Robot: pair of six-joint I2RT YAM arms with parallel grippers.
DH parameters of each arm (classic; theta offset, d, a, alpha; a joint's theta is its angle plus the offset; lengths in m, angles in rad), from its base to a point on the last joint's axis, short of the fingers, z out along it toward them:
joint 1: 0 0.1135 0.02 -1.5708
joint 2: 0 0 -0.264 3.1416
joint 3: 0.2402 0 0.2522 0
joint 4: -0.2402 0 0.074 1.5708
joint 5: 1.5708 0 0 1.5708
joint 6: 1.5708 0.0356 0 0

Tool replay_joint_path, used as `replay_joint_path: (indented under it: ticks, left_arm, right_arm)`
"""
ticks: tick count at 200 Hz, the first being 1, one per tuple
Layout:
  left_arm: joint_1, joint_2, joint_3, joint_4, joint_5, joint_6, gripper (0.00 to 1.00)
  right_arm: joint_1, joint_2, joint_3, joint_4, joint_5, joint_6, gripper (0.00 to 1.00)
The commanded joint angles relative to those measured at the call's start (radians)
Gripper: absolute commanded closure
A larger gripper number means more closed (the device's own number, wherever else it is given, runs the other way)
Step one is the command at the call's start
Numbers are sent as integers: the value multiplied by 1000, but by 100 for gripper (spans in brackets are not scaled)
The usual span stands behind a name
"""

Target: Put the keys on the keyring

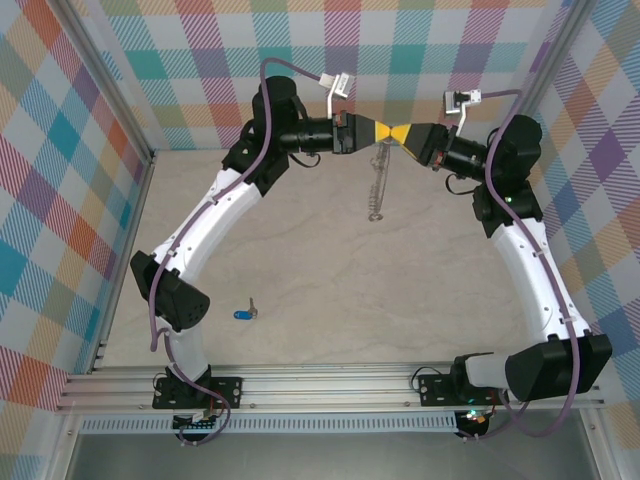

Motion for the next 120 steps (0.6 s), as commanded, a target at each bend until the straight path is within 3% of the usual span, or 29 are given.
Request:
replay_joint_path:
  ticks: [1, 32, 50, 89, 120]
  left_arm:
    - [1, 4, 59, -12, 1, 28, 98]
    - [16, -34, 48, -66, -123, 49, 56]
    - [28, -76, 4, -38, -195, 38, 45]
    - [37, -135, -92, 97, -245, -66, 43]
    - [33, -140, -163, 270, -245, -199, 57]
  right_arm:
    - [9, 6, 30, 14, -12, -18, 100]
    - [7, -7, 27, 1, 38, -42, 100]
    - [7, -12, 25, 30, 68, -38, 100]
    - [7, -20, 13, 154, 139, 5, 100]
    - [7, -4, 29, 230, 188, 54, 100]
